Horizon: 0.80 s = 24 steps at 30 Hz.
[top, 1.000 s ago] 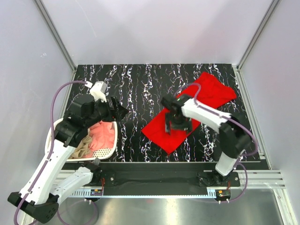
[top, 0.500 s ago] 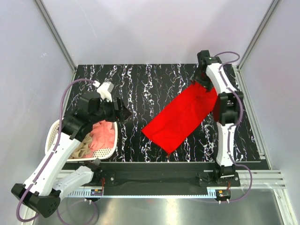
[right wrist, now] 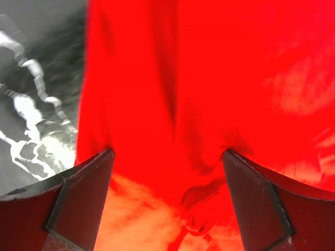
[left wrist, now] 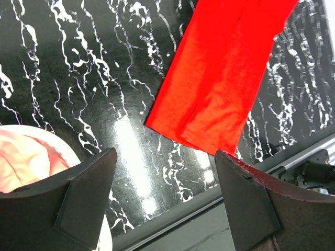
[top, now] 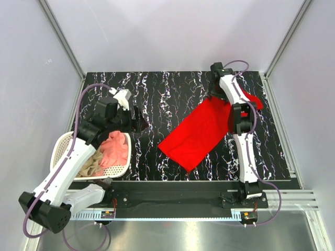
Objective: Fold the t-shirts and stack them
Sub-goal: Fold the tshirt
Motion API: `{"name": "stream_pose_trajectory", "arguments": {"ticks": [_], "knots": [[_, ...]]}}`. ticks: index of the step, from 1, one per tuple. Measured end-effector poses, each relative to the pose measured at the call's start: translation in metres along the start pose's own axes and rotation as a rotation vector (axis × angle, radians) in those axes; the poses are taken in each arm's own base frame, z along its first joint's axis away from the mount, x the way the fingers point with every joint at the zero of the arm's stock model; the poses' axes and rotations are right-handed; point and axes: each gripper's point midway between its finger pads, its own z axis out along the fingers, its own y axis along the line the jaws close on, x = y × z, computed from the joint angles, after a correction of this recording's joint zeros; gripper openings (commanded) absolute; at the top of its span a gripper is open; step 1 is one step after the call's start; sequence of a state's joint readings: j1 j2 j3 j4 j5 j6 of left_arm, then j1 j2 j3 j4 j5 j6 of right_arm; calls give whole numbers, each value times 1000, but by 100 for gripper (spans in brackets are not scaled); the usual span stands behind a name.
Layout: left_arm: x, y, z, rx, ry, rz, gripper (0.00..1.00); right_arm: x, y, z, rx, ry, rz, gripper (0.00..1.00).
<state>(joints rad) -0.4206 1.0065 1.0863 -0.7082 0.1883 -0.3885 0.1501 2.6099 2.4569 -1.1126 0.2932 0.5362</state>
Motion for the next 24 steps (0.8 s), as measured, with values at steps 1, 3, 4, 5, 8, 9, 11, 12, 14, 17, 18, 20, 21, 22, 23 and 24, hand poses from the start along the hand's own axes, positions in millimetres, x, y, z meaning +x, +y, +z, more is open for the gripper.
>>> {"name": "stream_pose_trajectory", "arguments": {"ticks": [1,3,4,5,8,9,11,12,14,17,18,20,21,22,23,24], "knots": [[1,2,5,-7,12,-5,82,0,7,0,-12,-13,-56,92],[2,5,11,-14,30,-12,82,-3,28,-1,-61,-45,-123,92],[3,7,15,-18,38,-17,82,-1,42,-2,-95,-57,-152,92],[3,9,18,-22,47,-21,82,2,56,-4,-130,-66,-178,92],[4,14,26,-29,69,-38,82,13,101,-14,-231,-106,-255,92],[4,16,28,-32,74,-44,82,17,117,-19,-273,-116,-270,93],[2,18,30,-34,80,-51,82,28,153,-32,-375,-138,-300,94],[1,18,31,-35,81,-53,82,34,170,-39,-424,-146,-314,96],[0,18,32,-35,81,-54,82,47,196,-54,-504,-152,-336,96],[-1,16,32,-27,80,-54,82,63,221,-75,-587,-148,-344,98],[-1,16,32,-24,80,-54,82,65,222,-79,-592,-143,-346,98],[-1,14,32,-16,79,-52,82,60,213,-90,-584,-139,-336,98],[-2,13,32,-10,76,-52,82,56,205,-97,-571,-134,-327,98],[-3,12,32,-3,74,-51,82,49,194,-105,-560,-132,-316,98],[-4,11,32,4,71,-49,82,41,183,-115,-547,-133,-300,98],[-5,10,33,10,69,-49,82,35,172,-124,-537,-134,-289,98]]}}
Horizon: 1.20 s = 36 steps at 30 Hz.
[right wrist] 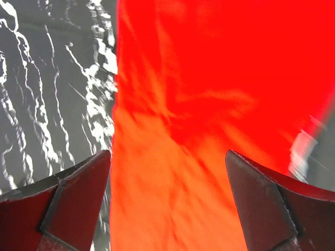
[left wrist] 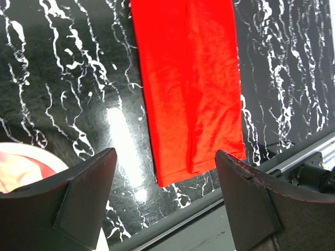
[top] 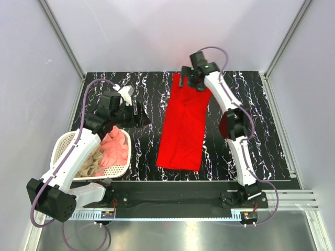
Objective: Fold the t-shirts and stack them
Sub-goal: Fold the tshirt
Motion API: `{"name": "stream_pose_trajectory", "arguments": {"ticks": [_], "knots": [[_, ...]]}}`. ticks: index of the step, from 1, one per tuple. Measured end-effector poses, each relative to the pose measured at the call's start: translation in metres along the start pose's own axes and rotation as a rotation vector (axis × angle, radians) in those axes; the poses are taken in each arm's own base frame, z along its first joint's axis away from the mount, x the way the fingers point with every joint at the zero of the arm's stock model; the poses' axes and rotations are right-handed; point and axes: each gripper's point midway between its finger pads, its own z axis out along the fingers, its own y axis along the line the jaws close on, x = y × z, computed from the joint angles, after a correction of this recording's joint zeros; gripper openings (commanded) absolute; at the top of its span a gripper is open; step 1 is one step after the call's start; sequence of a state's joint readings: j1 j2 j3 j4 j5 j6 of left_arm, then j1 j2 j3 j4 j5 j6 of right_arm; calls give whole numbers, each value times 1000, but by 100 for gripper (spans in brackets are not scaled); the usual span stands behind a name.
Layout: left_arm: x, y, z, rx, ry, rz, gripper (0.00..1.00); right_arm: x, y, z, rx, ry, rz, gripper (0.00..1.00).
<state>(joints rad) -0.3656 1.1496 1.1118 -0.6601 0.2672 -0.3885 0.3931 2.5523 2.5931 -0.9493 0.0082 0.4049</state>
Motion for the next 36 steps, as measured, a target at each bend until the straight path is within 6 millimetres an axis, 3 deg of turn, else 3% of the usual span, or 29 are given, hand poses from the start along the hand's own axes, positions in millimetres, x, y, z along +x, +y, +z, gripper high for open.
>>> {"name": "stream_pose_trajectory", "arguments": {"ticks": [3,5,7,9,14,18,23,25,32,36], "knots": [[2,-3,3,19,12,-2,82,-9,-22,-49,30,7,33,95],[7,-2,8,29,34,-8,81,1,-30,-78,27,46,52,93],[13,-1,14,37,58,-20,81,24,-31,-96,2,102,65,90],[23,1,19,44,96,-36,80,59,-30,-108,-35,171,88,88],[53,2,33,56,201,-80,80,161,-30,-115,-109,400,195,76],[79,-4,47,66,291,-92,80,219,-26,-116,-136,524,243,71],[105,3,62,38,377,-147,80,259,-5,-136,-193,562,186,55],[110,5,67,26,396,-163,80,272,-5,-146,-205,567,183,52],[129,13,85,-12,461,-222,80,336,-43,-153,-141,647,256,51],[150,14,91,-30,516,-239,77,360,-57,-154,-106,691,288,52]]}}
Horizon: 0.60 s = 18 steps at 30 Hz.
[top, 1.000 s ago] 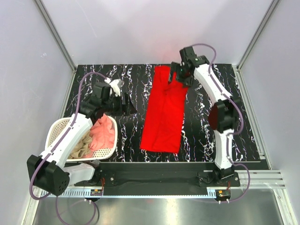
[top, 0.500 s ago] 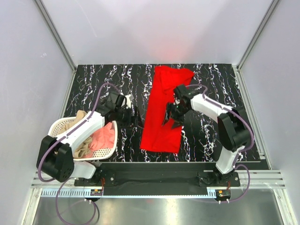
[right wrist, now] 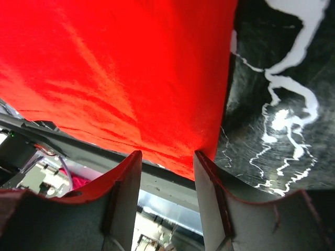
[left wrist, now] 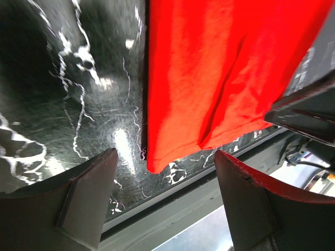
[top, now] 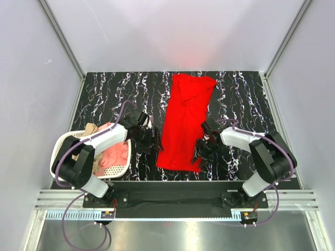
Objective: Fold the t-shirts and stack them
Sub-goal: Fold the tshirt
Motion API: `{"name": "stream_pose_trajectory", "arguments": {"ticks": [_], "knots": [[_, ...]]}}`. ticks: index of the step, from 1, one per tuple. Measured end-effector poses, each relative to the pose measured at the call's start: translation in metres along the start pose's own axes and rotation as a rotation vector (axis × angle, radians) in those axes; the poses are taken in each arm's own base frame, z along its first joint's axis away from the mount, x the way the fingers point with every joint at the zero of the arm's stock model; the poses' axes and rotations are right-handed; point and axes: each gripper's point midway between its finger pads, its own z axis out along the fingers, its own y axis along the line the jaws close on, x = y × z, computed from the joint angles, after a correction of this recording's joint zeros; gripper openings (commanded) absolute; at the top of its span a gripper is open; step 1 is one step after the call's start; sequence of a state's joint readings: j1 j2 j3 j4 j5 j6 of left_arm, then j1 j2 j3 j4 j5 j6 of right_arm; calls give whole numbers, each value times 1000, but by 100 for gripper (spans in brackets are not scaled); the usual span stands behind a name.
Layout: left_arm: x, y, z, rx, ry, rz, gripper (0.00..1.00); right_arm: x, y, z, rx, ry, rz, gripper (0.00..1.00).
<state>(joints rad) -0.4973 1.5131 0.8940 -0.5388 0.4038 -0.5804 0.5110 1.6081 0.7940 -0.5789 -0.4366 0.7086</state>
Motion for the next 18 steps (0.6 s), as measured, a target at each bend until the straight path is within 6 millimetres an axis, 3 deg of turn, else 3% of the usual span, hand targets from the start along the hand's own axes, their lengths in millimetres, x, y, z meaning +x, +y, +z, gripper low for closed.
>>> {"name": "stream_pose_trajectory", "arguments": {"ticks": [11,18], "knots": [[28,8,17,-43,62,-18,72,6,11,-35,-53,-100,-5,63],[36,14,25,-85,78,-32,68,14,-9,-24,5,-73,36,61]]}}
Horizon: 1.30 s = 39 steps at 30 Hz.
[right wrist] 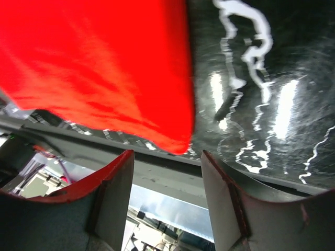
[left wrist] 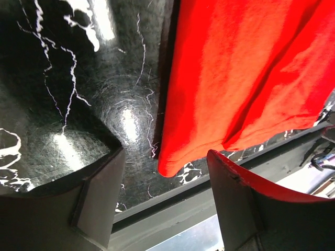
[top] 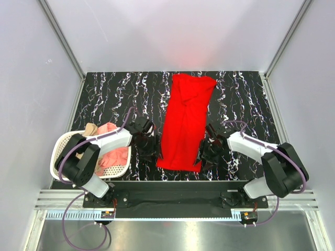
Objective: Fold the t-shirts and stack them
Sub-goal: Fold the tshirt
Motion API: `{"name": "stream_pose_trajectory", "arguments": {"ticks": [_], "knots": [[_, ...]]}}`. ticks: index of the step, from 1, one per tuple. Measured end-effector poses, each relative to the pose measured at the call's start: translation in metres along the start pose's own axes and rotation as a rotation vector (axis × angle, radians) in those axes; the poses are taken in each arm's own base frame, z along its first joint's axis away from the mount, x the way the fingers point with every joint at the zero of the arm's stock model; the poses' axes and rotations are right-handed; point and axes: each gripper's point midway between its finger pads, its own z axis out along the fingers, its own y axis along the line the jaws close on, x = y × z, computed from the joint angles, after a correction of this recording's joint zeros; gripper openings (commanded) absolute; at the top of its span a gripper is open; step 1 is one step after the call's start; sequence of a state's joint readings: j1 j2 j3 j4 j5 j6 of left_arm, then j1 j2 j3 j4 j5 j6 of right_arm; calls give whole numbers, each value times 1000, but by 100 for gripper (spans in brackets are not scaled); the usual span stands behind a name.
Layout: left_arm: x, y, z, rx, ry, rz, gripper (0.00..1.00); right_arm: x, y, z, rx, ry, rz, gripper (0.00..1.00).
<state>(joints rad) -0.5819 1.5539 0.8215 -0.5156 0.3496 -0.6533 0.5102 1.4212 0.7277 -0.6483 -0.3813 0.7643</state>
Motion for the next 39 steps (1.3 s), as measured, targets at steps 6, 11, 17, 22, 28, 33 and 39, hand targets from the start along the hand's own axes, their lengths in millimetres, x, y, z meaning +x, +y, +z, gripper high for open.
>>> {"name": "stream_pose_trajectory", "arguments": {"ticks": [6,11,17,22,28,33,39], "knots": [[5,-1,4,5,9,-21,64,8,-18,16,44,38,40,60],[5,0,6,8,5,-32,53,7,-13,19,26,48,61,58],[7,-1,10,24,12,-42,47,6,-9,21,7,50,80,55],[10,-4,13,54,17,-54,38,6,-6,23,-9,53,90,53],[16,-5,18,90,29,-76,15,6,-5,27,-13,73,89,25],[18,-6,18,118,17,-69,0,6,-11,29,-7,57,79,0],[29,-2,16,156,-9,-64,0,16,-20,25,-39,27,68,0]]}}
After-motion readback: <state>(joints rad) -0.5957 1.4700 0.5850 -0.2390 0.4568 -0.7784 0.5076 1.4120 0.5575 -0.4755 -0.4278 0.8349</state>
